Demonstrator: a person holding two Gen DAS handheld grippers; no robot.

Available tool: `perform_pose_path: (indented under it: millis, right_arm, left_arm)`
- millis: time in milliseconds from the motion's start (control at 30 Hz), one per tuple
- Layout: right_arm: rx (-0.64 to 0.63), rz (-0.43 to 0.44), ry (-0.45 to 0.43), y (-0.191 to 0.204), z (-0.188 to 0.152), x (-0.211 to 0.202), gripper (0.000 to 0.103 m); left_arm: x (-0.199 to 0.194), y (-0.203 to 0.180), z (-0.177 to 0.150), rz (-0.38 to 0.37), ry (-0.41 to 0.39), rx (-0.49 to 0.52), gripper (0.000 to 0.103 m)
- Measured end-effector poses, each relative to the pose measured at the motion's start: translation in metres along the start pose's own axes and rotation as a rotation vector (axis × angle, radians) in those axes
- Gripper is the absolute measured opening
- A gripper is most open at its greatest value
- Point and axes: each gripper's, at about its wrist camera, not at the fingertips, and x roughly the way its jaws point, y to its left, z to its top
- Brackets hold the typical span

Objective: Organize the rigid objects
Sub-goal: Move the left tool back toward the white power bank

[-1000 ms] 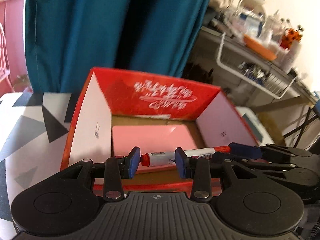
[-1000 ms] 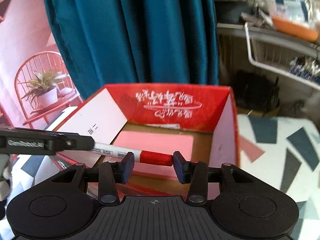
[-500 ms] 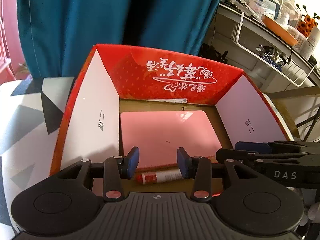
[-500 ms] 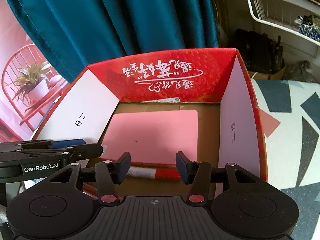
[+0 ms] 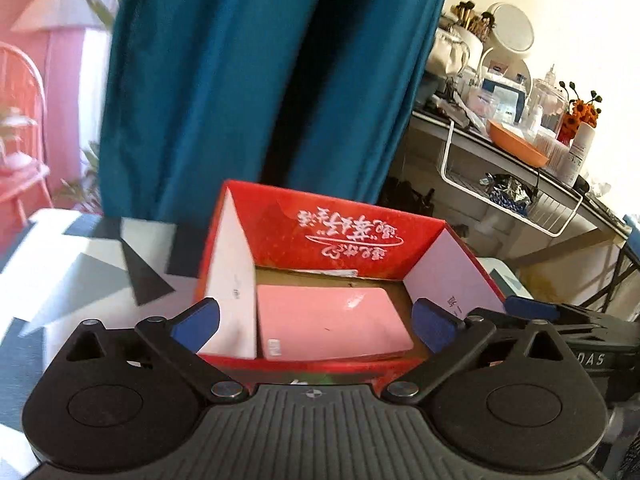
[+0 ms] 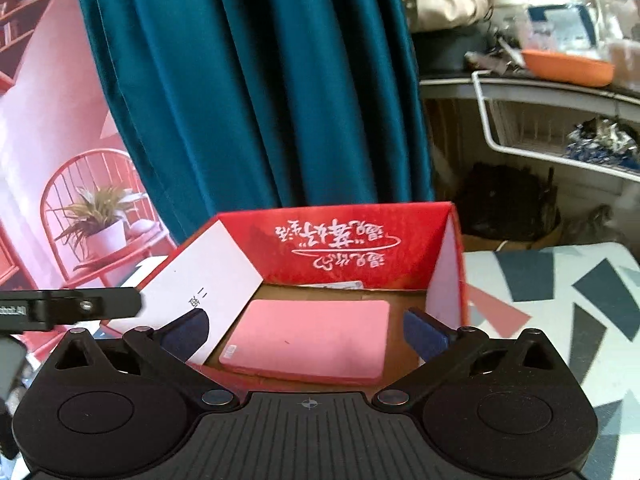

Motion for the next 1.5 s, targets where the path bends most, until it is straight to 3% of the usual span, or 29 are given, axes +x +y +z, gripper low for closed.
perform_pose_path:
  millis: [167, 367, 533, 667, 867, 1000, 1200, 1300, 1367, 1500]
  right_arm:
    - [-0.017, -0.023, -0.077, 0.0, -0.02, -0.028, 0.103]
    - [-0.006, -0.031, -0.123, -0.001, -0.058, -0.059, 0.103]
    - [-0.022, -0.064, -0.104, 0.001, -0.099, -0.074, 0.103]
    - [-0.006, -0.084, -0.037, 0.002, -0.135, -0.079, 0.103]
    - [-0.017, -0.09, 0.044, 0.005, -0.175, -0.086, 0.102]
    - [-0.011, -0.092, 0.075, 0.007, -0.182, -0.082, 0.099]
    - [0.046, -0.023, 0.143, 0.009, -0.186, -0.074, 0.089]
    - [0.032, -0.011, 0.145, 0.013, -0.183, -0.068, 0.091]
    - [0.04, -0.01, 0.142, 0.013, -0.181, -0.062, 0.091]
    - [0.052, 0.017, 0.12, 0.009, -0.183, -0.058, 0.092]
  left_arm:
    - [-0.033, -0.009, -0.019, 0.081, -0.051, 0.07, 0.103]
    - [-0.051, -0.017, -0.052, 0.167, -0.025, 0.087, 0.103]
    - [-0.056, -0.024, -0.081, 0.145, 0.022, 0.1, 0.103]
    - [-0.053, -0.024, -0.105, 0.125, 0.078, 0.078, 0.103]
    - [-0.057, -0.015, -0.127, 0.132, 0.1, 0.049, 0.103]
    - [-0.062, -0.021, -0.134, 0.131, 0.088, 0.077, 0.103]
    - [-0.059, -0.027, -0.142, 0.076, 0.109, 0.085, 0.101]
    - [-0.057, -0.028, -0.144, 0.062, 0.118, 0.088, 0.099]
    - [-0.055, -0.027, -0.145, 0.041, 0.133, 0.082, 0.09]
    - [-0.053, -0.026, -0.147, 0.012, 0.145, 0.069, 0.081]
